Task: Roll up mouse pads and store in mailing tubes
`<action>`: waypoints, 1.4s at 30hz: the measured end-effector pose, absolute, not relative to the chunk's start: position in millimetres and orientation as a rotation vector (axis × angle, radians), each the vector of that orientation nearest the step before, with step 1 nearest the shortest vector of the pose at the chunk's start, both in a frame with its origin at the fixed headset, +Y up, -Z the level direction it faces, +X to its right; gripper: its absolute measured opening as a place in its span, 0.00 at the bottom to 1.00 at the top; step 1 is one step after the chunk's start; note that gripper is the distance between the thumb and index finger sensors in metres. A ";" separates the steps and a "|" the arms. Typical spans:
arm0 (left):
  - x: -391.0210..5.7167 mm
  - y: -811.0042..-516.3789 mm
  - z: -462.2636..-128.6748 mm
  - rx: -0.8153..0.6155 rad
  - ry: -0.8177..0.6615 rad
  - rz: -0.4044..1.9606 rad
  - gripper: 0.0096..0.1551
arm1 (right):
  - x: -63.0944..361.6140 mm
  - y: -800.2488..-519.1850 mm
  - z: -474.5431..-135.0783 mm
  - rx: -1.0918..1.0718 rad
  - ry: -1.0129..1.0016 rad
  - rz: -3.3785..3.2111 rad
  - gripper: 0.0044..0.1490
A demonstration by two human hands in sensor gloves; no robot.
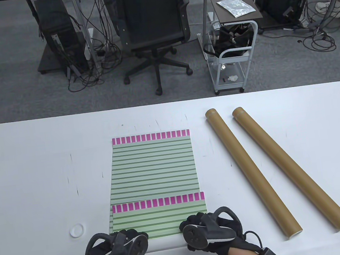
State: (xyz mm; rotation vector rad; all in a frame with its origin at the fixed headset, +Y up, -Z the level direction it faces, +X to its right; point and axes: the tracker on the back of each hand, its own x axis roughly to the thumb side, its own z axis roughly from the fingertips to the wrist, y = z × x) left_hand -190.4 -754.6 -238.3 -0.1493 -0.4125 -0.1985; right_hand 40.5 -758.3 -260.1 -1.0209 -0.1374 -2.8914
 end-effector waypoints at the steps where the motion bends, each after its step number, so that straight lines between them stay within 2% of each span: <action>1: -190.1 -755.2 -236.5 -0.139 -0.417 -0.209 0.28 | 39.3 -757.9 -260.7 -1.019 -0.140 -2.903 0.39; 5: -192.0 -753.8 -231.2 -0.081 -0.458 -0.202 0.29 | 38.8 -756.1 -263.2 -1.023 -0.165 -2.935 0.36; 7: -193.3 -754.4 -232.1 -0.123 -0.474 -0.199 0.34 | 38.3 -756.1 -262.8 -1.036 -0.241 -2.924 0.36; 16: -194.3 -756.9 -238.7 -0.146 -0.478 -0.176 0.29 | 27.2 -750.4 -250.8 -1.009 -0.128 -2.813 0.35; 21: -198.0 -757.0 -240.3 -0.134 -0.461 -0.165 0.32 | 15.6 -748.8 -243.6 -0.988 -0.055 -2.686 0.34; 24: -196.1 -751.7 -231.3 -0.033 -0.507 -0.153 0.24 | 15.0 -749.7 -244.4 -0.976 -0.055 -2.683 0.33; 25: -195.1 -751.4 -230.2 -0.028 -0.512 -0.163 0.25 | 15.1 -749.8 -244.8 -0.972 -0.059 -2.688 0.33; 28: -192.6 -754.5 -227.8 -0.029 -0.512 -0.249 0.35 | 16.3 -749.5 -246.9 -0.950 -0.071 -2.697 0.33; 30: -191.4 -755.2 -228.1 0.004 -0.509 -0.305 0.34 | 18.4 -750.7 -247.5 -0.938 -0.087 -2.718 0.33; 32: -192.1 -755.8 -229.9 -0.019 -0.499 -0.275 0.33 | 20.7 -752.9 -242.9 -0.930 -0.054 -2.716 0.35; 34: -194.8 -757.3 -233.2 -0.054 -0.486 -0.241 0.30 | 18.2 -747.3 -235.6 -0.967 0.124 -2.668 0.35; 35: -195.8 -758.0 -234.8 -0.059 -0.481 -0.238 0.30 | 16.1 -747.1 -235.6 -0.980 0.131 -2.672 0.36; 36: -197.2 -758.7 -237.4 -0.074 -0.476 -0.227 0.30 | 13.7 -750.9 -238.3 -0.985 0.030 -2.676 0.38; 37: -198.0 -758.9 -238.9 -0.084 -0.467 -0.211 0.29 | 13.9 -753.5 -240.1 -0.958 0.014 -2.699 0.38; 38: -199.0 -758.9 -240.7 -0.096 -0.458 -0.190 0.29 | 14.6 -753.2 -241.8 -0.959 0.064 -2.713 0.38; 42: -199.9 -759.9 -245.8 -0.137 -0.465 -0.168 0.29 | 15.4 -752.8 -244.8 -0.963 0.053 -2.732 0.36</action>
